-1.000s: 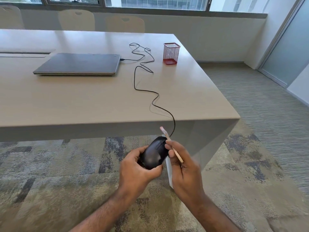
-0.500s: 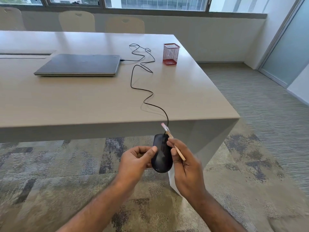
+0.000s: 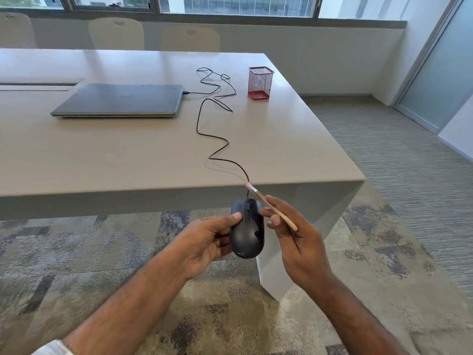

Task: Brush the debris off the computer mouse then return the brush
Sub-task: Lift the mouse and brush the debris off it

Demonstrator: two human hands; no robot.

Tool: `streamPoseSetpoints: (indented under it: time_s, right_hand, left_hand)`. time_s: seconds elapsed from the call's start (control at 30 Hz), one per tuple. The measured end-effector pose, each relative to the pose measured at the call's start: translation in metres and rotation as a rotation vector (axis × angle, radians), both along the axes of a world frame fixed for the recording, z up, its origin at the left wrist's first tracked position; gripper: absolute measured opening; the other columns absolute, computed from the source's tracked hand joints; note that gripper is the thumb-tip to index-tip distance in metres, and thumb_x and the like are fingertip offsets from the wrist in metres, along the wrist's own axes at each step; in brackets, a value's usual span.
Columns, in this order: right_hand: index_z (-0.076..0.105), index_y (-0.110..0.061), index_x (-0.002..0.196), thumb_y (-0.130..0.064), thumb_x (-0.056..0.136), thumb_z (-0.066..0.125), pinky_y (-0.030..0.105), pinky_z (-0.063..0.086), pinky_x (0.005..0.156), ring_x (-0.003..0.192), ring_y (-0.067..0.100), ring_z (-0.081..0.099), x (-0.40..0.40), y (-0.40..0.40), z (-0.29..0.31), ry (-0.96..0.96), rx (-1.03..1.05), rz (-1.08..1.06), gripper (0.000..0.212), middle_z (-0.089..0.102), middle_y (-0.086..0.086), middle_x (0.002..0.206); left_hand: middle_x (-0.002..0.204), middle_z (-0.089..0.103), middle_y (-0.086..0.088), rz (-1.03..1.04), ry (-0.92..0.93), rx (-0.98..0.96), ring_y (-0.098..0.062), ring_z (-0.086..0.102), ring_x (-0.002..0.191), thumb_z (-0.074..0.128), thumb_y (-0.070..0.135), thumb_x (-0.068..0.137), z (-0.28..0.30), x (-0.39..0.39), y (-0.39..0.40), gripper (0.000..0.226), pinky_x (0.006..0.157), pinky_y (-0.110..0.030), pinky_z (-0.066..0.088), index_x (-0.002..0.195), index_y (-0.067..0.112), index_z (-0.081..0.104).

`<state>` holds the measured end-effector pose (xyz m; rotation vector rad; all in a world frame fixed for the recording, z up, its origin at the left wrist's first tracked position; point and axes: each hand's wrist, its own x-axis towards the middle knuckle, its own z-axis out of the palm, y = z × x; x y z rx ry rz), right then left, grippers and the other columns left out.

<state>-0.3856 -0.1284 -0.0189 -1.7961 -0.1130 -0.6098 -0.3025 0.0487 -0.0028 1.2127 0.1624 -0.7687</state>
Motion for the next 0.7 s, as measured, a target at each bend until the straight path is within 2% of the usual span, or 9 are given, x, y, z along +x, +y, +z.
streamPoseSetpoints:
  time_s: [0.07,0.13,0.17,0.23,0.3,0.47,0.6,0.7]
  right_hand:
    - [0.06,-0.031,0.136,-0.036,0.103,0.051,0.023,0.056,0.088,0.108,0.008,0.07,-0.001,-0.004,0.007,-0.007,-0.03,-0.021,0.034,0.075,-0.014,0.112]
    - [0.061,-0.034,0.133,-0.048,0.1,0.05,0.016,0.052,0.084,0.102,0.005,0.07,-0.004,-0.008,0.017,-0.024,-0.057,-0.052,0.037,0.075,-0.017,0.107]
    - [0.063,-0.034,0.131,-0.052,0.099,0.05,0.016,0.052,0.084,0.1,0.005,0.071,-0.006,-0.01,0.022,-0.036,-0.065,-0.066,0.038,0.075,-0.016,0.105]
    - [0.065,-0.031,0.127,-0.054,0.098,0.052,0.021,0.054,0.084,0.097,0.009,0.072,-0.01,-0.013,0.031,-0.069,-0.083,-0.079,0.039,0.075,-0.014,0.104]
    - [0.067,-0.026,0.124,-0.048,0.099,0.054,0.019,0.053,0.084,0.098,0.009,0.071,-0.013,-0.014,0.04,-0.119,-0.13,-0.077,0.036,0.073,-0.014,0.104]
    - [0.068,-0.017,0.12,-0.026,0.098,0.06,0.012,0.049,0.08,0.094,0.004,0.069,-0.022,-0.013,0.056,-0.192,-0.295,-0.067,0.025,0.071,-0.013,0.103]
    - [0.07,-0.013,0.117,-0.03,0.099,0.058,0.018,0.05,0.073,0.087,0.008,0.066,-0.028,-0.006,0.061,-0.161,-0.431,0.033,0.028,0.07,-0.006,0.1]
    - [0.071,-0.013,0.116,-0.031,0.097,0.059,0.017,0.048,0.072,0.085,0.004,0.064,-0.033,0.0,0.063,-0.098,-0.531,0.099,0.029,0.069,-0.01,0.101]
  left_hand:
    - [0.081,0.075,-0.012,-0.007,0.001,0.012,-0.022,0.071,0.073,0.084,0.018,0.063,0.003,0.003,0.0,0.039,0.089,-0.043,0.057,0.097,0.002,0.073]
    - [0.083,0.073,-0.012,-0.009,0.003,0.023,-0.023,0.071,0.074,0.085,0.018,0.062,0.006,0.006,0.0,0.042,0.083,-0.039,0.059,0.098,0.001,0.073]
    - [0.082,0.073,-0.012,-0.012,0.005,0.026,-0.022,0.07,0.074,0.085,0.018,0.061,0.007,0.007,0.0,0.039,0.08,-0.037,0.06,0.096,0.002,0.074]
    - [0.074,0.072,-0.008,-0.024,0.004,0.031,-0.02,0.071,0.068,0.085,0.018,0.06,0.009,0.01,-0.001,0.023,0.074,-0.035,0.061,0.08,0.007,0.078]
    - [0.068,0.071,-0.006,-0.033,0.002,0.039,-0.019,0.071,0.063,0.085,0.018,0.059,0.011,0.013,-0.001,0.013,0.068,-0.032,0.061,0.066,0.009,0.079]
    - [0.072,0.073,-0.009,-0.009,-0.003,0.037,-0.019,0.072,0.062,0.086,0.017,0.058,0.023,0.021,-0.002,0.028,0.069,-0.033,0.061,0.082,0.005,0.076]
    - [0.068,0.073,-0.006,0.029,-0.021,0.03,-0.016,0.07,0.059,0.084,0.018,0.062,0.03,0.028,-0.006,0.026,0.067,-0.03,0.061,0.083,0.007,0.073]
    - [0.069,0.073,-0.008,0.088,-0.012,0.033,-0.02,0.069,0.065,0.081,0.014,0.074,0.03,0.031,-0.01,0.017,0.073,-0.033,0.058,0.085,0.006,0.071]
